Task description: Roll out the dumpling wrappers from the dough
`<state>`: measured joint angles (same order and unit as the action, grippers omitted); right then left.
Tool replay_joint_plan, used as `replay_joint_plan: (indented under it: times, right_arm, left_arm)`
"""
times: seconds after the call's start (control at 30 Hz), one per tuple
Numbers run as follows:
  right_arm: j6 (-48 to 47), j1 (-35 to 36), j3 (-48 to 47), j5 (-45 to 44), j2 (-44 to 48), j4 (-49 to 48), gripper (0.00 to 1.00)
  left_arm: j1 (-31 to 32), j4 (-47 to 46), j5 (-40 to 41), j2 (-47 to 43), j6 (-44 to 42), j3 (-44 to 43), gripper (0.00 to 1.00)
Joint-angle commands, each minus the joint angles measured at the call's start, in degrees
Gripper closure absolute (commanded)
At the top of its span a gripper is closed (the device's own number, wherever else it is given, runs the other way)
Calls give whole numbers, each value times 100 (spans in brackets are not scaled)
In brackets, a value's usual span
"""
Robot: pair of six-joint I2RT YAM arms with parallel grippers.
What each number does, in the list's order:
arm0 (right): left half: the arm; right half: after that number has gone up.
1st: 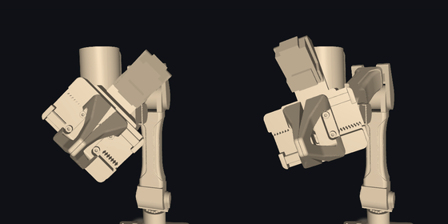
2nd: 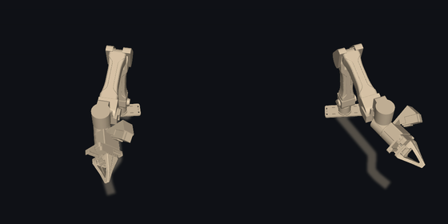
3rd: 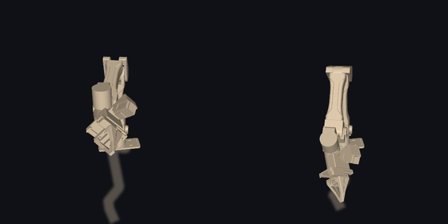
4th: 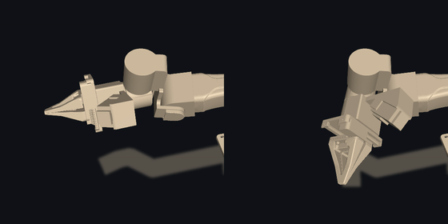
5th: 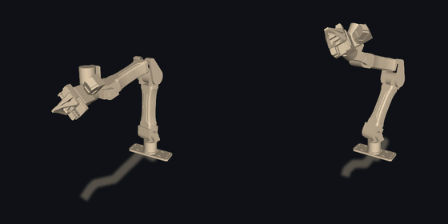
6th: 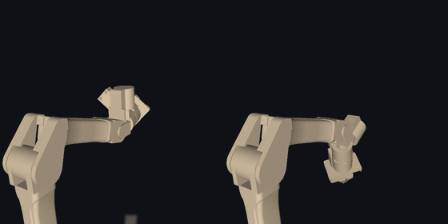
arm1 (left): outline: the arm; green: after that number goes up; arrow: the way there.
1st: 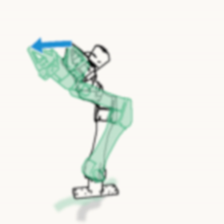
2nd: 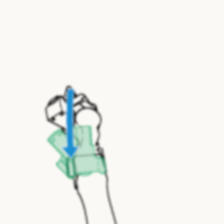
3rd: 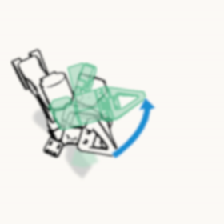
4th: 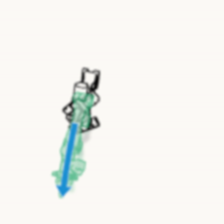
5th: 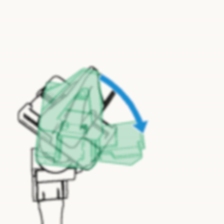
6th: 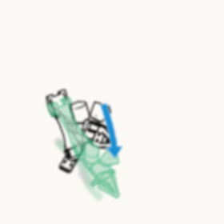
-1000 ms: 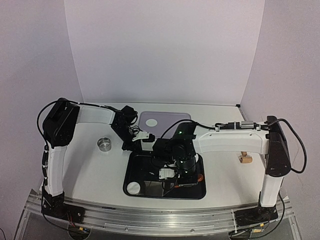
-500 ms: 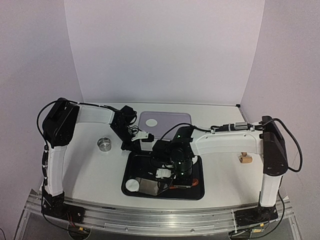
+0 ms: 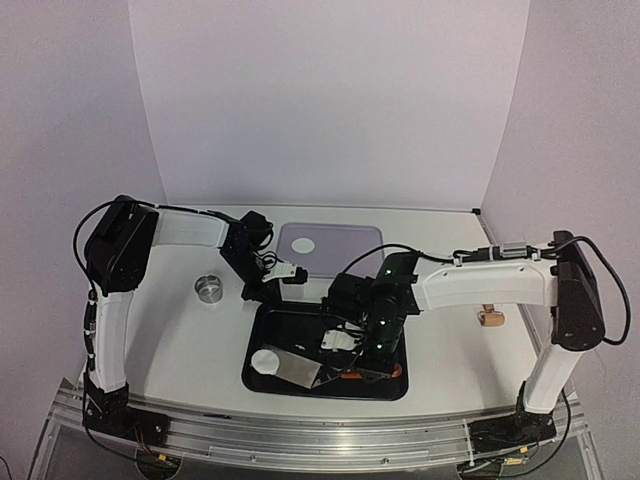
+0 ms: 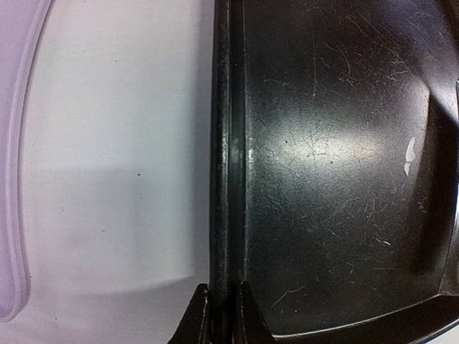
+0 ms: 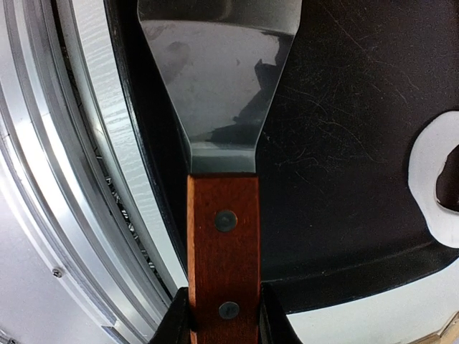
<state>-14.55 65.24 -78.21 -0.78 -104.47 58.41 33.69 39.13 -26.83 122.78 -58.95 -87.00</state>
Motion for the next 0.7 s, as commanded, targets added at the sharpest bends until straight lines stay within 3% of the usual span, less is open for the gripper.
replay_joint_plan:
  times: [0.0,0.47,0.67]
  right_arm:
    - [184,-64,80,173,356,-312,100]
    - [196,-1053,690,-537,1572,-199,100]
    - [185,-1681,515,-826,1664,-162,100]
  left_arm:
    - [6,-145,284,-37,53,-169,100]
    - [0,-85,256,-103,233,-63,100]
    - [5,-75,227,-82,475,-60,100]
